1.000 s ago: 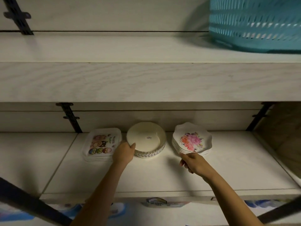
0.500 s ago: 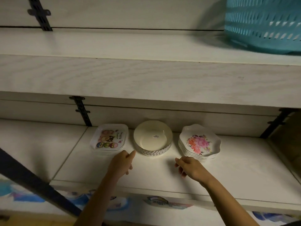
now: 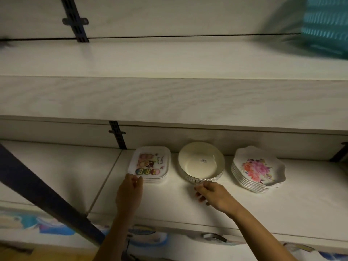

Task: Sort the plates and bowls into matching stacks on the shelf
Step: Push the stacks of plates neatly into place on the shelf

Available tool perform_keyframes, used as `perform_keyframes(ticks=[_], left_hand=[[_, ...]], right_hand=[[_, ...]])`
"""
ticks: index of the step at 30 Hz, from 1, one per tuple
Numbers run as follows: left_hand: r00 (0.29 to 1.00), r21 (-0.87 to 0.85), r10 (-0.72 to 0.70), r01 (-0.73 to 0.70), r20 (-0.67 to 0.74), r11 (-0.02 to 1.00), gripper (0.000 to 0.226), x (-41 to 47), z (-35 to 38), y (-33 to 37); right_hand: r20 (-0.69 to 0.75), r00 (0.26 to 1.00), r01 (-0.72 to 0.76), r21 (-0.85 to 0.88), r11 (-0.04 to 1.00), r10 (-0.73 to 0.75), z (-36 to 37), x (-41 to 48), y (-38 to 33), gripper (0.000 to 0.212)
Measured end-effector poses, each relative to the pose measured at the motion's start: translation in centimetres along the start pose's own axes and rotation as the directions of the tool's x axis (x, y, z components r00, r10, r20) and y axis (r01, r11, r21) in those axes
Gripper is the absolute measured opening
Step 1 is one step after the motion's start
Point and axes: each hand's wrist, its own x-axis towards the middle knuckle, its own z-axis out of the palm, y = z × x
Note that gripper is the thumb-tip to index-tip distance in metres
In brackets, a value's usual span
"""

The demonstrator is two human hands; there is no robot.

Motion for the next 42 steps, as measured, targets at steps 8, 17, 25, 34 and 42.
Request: perform_keyframes(ticks=[8,17,25,34,42], left_hand=[[0.993,0.023,0.065,-0.067,0.102,0.997,0.021,6.3,-2.5,-2.7],[0.903,-0.03,-0.065,0.086,0.426,0.996,0.036,10.0,-1.6,-2.6],[0.857,-0.067,-0.14,0.198,0.496,0.978,0.032,11.0,-1.1,-2.7],[0.744,-0.085,-0.28,0.411,0.607,0.908,0.037,9.9,-2.3,-3.2],[0.637,-0.14,-0.2,0.441,0.744,0.886,0.033,6.4,-4.7,-2.9]], right_hand=[[-0.038,0.999,-0.007,0.04,0.999,0.008,6.2,3.6,-5.9,0.028],[-0.075,0.959,-0.244,0.272,0.931,0.273,9.9,7.9,-7.3,0.045],[-0.144,0.931,-0.28,0.307,0.91,0.335,11.0,9.4,-6.8,0.018],[-0.14,0.929,-0.278,0.351,0.894,0.344,11.7,7.4,-6.4,0.014],[-0.158,0.965,-0.171,0.231,0.958,0.21,8.8,2.1,-5.9,0.019]])
